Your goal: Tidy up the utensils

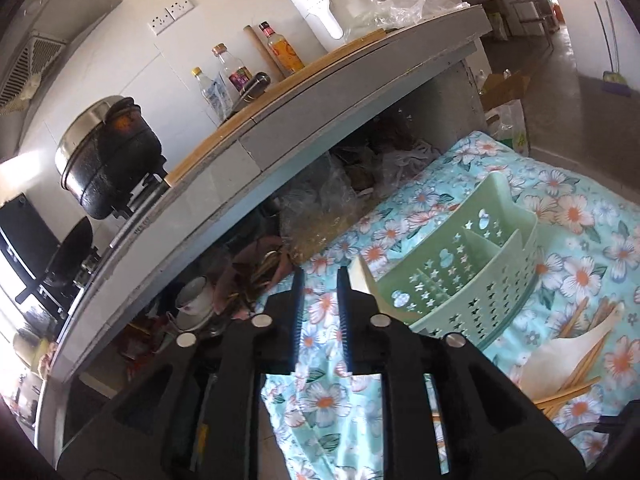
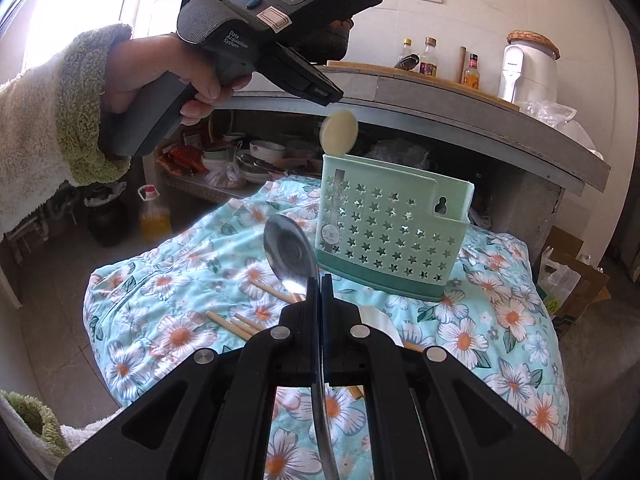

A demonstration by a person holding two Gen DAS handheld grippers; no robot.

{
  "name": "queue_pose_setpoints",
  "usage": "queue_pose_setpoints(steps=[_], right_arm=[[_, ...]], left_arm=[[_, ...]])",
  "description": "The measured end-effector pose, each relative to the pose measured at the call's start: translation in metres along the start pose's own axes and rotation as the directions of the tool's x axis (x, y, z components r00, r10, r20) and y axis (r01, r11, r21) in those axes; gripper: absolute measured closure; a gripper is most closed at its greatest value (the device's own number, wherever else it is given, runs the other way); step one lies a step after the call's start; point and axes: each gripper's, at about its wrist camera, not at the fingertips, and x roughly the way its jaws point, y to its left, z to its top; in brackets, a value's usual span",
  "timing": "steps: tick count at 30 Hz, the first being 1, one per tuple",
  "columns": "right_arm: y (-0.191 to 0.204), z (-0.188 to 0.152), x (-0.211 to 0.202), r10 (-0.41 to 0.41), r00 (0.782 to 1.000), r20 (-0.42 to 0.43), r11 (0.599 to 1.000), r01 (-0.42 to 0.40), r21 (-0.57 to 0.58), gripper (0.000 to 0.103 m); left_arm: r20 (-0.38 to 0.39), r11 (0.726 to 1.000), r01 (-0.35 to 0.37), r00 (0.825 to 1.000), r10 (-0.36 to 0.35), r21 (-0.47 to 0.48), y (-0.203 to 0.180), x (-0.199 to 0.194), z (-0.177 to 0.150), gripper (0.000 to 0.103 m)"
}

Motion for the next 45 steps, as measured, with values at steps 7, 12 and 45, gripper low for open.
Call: queue_pose_setpoints(steps=[7, 12, 45], right_arm=[[-0.005, -0.003, -0.002, 0.015, 1.000, 0.005, 1.000, -0.016, 0.019, 0.101], [-0.010, -0.004, -0.002, 0.029, 1.000, 0.005, 0.999, -0.029, 0.044, 0.101], [0.034, -0.049, 0.057, 0.104, 0.946, -0.307, 0.981, -0.149, -0.127, 0.100]], left_arm=[[-0.003, 0.982, 0.108, 0.994, -0.110, -0.157, 0.011, -0.006, -0.010, 0.070], [0.041, 0.948, 0.144, 0.990, -0.138, -0.284, 0.027, -0.021, -0.022, 0.059], [-0.089, 0.670, 0.029, 0.986, -0.141, -0.742, 0.046, -0.055, -0.231, 0.045]])
